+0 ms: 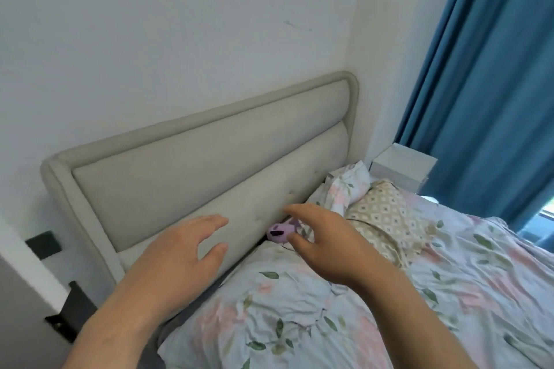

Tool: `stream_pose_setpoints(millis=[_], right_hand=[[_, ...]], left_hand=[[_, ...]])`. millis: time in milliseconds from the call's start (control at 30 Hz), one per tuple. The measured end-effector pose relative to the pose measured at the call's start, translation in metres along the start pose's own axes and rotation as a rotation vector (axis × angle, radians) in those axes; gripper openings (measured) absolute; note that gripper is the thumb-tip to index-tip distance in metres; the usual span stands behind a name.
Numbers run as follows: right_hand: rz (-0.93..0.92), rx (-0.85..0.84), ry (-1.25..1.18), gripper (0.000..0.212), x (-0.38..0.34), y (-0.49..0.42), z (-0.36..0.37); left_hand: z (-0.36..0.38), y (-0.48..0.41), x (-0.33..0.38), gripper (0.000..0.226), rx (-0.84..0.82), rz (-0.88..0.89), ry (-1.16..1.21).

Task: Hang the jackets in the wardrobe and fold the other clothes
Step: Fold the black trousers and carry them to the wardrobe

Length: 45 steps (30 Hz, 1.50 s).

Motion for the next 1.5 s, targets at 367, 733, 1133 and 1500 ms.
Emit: stream_pose_setpoints(millis=[367, 733, 1133, 1500], right_hand=[[0.494, 0.101, 0.105, 0.050, 0.051, 0.107, -0.013], [0.896, 0.228, 0.105, 0.052, 0.064, 0.274, -0.043], [1.191, 0.467, 0.019, 0.051, 0.102, 0.533, -0.081], [1.354, 0.561, -0.092, 0.052, 0.138, 0.740, -0.086]], left_hand=[[0.067, -0.047, 0.023, 0.044, -0.292, 0.210, 0.052], [0.152, -0.027, 0.136, 0.041, -0.544, 0.484, 0.150], [0.240, 0.091, 0.330, 0.043, -0.683, 0.787, 0.010], [0.325, 0.221, 0.462, 0.042, -0.791, 0.907, -0.084]])
Point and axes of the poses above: each hand's wrist, its own y-axis away from the middle knuckle, its own z-axis out of the palm, x = y × z, the point moved 1 cm from there along -y, towards the middle knuckle, and after that the axes turned 2 degrees about -x, right-handed, at the moved point
